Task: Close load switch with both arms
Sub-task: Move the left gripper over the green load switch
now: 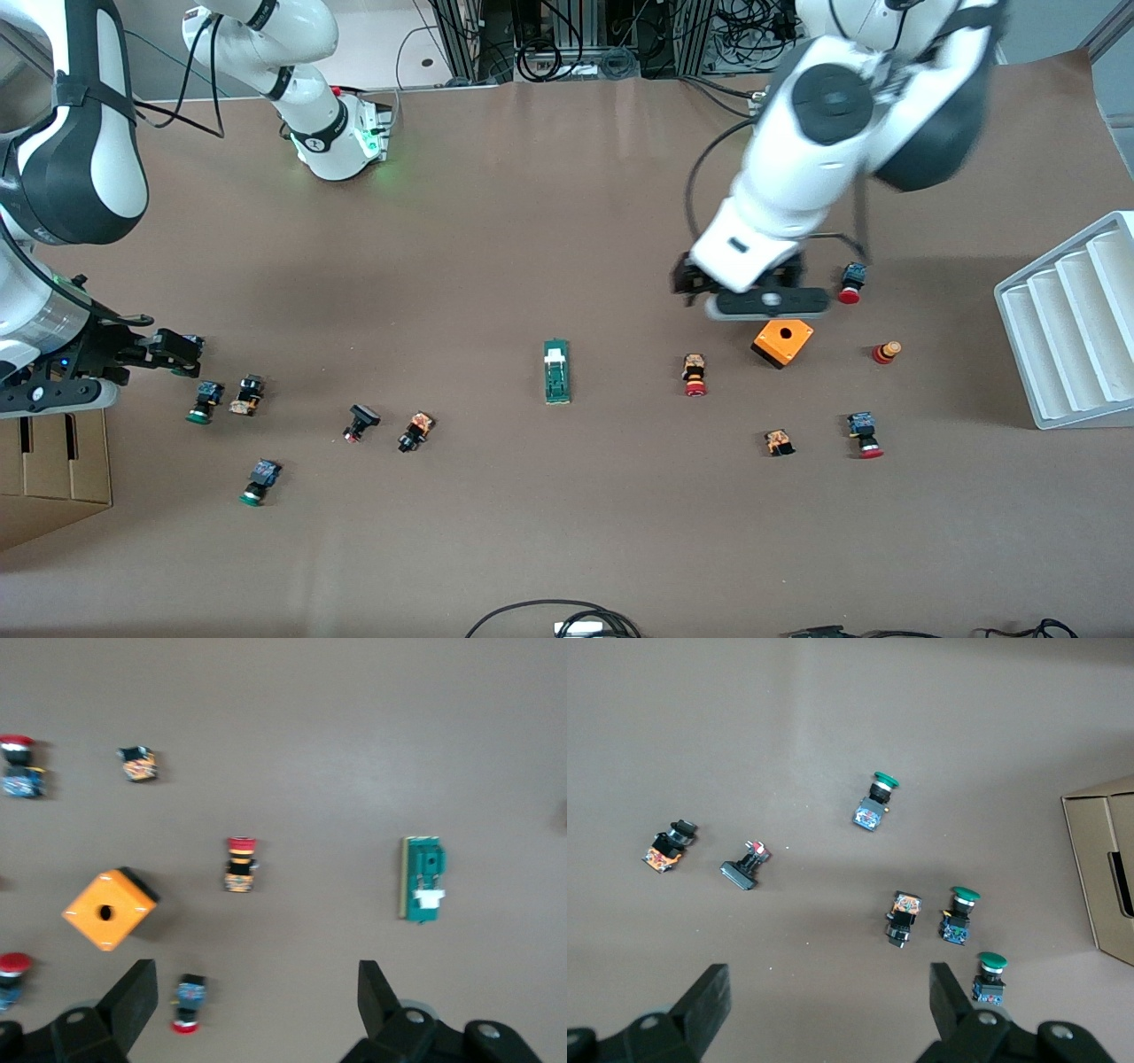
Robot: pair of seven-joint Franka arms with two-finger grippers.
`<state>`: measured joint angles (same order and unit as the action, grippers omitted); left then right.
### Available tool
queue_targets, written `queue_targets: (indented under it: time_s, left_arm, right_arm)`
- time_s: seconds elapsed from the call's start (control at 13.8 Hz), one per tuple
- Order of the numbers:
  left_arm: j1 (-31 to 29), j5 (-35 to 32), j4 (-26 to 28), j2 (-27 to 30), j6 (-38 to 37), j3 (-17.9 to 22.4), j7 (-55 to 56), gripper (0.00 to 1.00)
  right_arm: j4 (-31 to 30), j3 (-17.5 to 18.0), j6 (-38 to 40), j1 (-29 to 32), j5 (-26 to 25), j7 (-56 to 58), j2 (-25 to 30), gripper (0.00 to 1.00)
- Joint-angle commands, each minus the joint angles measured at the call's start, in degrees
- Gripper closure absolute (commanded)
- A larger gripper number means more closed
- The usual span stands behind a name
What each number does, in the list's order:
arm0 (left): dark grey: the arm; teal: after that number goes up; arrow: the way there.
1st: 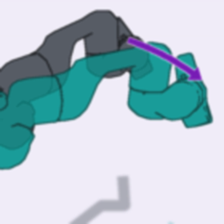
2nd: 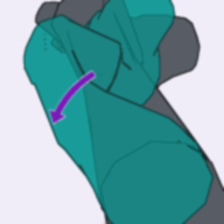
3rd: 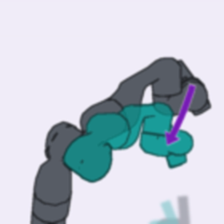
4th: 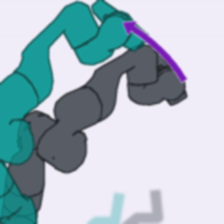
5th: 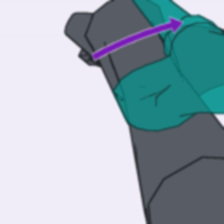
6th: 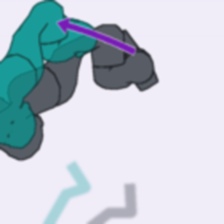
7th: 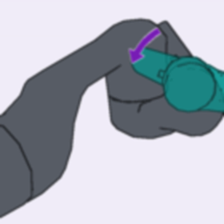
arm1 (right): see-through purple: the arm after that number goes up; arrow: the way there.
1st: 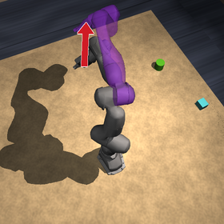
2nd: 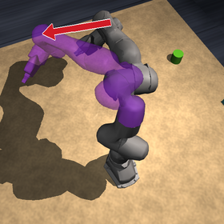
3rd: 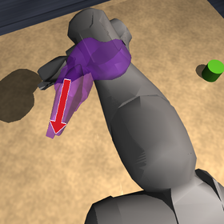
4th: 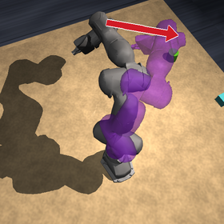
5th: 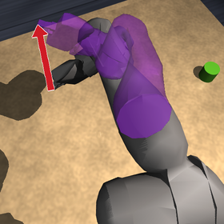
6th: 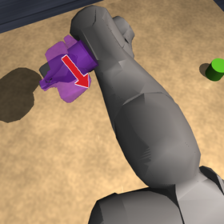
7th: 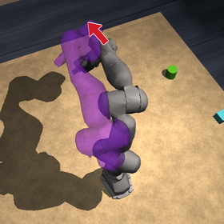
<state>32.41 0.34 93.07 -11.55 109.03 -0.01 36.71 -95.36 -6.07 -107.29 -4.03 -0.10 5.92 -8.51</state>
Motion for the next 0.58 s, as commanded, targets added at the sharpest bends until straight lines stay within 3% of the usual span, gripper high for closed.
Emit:
queue_targets:
  time_s: [0.0,0.29,0.51]
  left_arm:
    - [5.1,-4.5,-1.9,-4.3,4.5,0.9,12.1,0.0]
    - [10.3,-11.2,-1.9,-9.7,13.6,0.9,28.6,0.0]
    - [14.9,-21.0,-1.8,-14.0,17.1,0.9,43.2,0.0]
  right_arm:
    - [1.2,-0.1,0.5,0.2,1.2,0.7,-0.6,0.0]
    - [1.2,-0.1,0.5,0.3,1.2,0.7,-0.6,0.0]
    - [1.2,-0.1,0.5,0.4,1.2,0.7,-0.6,0.0]
